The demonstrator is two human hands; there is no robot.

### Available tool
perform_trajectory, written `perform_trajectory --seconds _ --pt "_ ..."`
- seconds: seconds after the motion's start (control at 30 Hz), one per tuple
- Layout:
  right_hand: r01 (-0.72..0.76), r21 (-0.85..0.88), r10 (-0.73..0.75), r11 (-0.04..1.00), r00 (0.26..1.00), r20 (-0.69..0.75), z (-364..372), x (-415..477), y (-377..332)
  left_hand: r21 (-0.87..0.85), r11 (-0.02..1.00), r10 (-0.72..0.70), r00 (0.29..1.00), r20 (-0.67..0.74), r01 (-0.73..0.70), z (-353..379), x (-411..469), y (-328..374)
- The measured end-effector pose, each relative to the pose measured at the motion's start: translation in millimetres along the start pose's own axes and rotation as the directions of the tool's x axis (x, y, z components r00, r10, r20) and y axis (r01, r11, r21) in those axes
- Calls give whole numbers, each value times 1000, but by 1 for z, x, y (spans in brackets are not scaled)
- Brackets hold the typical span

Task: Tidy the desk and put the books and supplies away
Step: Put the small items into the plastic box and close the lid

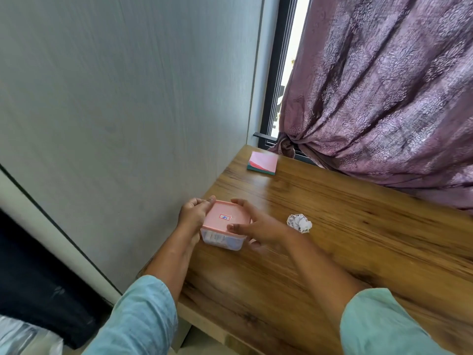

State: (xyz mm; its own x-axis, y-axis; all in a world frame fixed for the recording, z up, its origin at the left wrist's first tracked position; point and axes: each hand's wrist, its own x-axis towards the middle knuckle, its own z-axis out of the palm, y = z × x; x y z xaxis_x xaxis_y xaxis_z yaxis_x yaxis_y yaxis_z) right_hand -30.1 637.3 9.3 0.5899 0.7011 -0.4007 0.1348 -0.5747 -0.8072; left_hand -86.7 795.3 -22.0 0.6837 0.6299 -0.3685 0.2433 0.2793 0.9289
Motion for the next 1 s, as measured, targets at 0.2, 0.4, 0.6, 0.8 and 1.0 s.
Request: perform_trajectory --seconds 0.2,0.4,0.6,0.8,1.0 --pt "70 214 -21 974 974 -224 26 9 11 -48 998 46 998 -51 -49 3 4 -6" --pt "92 118 -16 989 850 -526 45 17 17 14 998 65 995 -71 -65 2 4 -7" --pt "101 198 36 975 808 -588 46 24 20 28 999 31 998 52 -33 3 4 -2" --pt "109 204 38 973 795 -606 42 30 23 79 996 36 999 33 -38 4 7 -3" --pt "132 198 10 971 810 -586 35 30 21 103 991 83 996 -15 -81 5 9 -8"
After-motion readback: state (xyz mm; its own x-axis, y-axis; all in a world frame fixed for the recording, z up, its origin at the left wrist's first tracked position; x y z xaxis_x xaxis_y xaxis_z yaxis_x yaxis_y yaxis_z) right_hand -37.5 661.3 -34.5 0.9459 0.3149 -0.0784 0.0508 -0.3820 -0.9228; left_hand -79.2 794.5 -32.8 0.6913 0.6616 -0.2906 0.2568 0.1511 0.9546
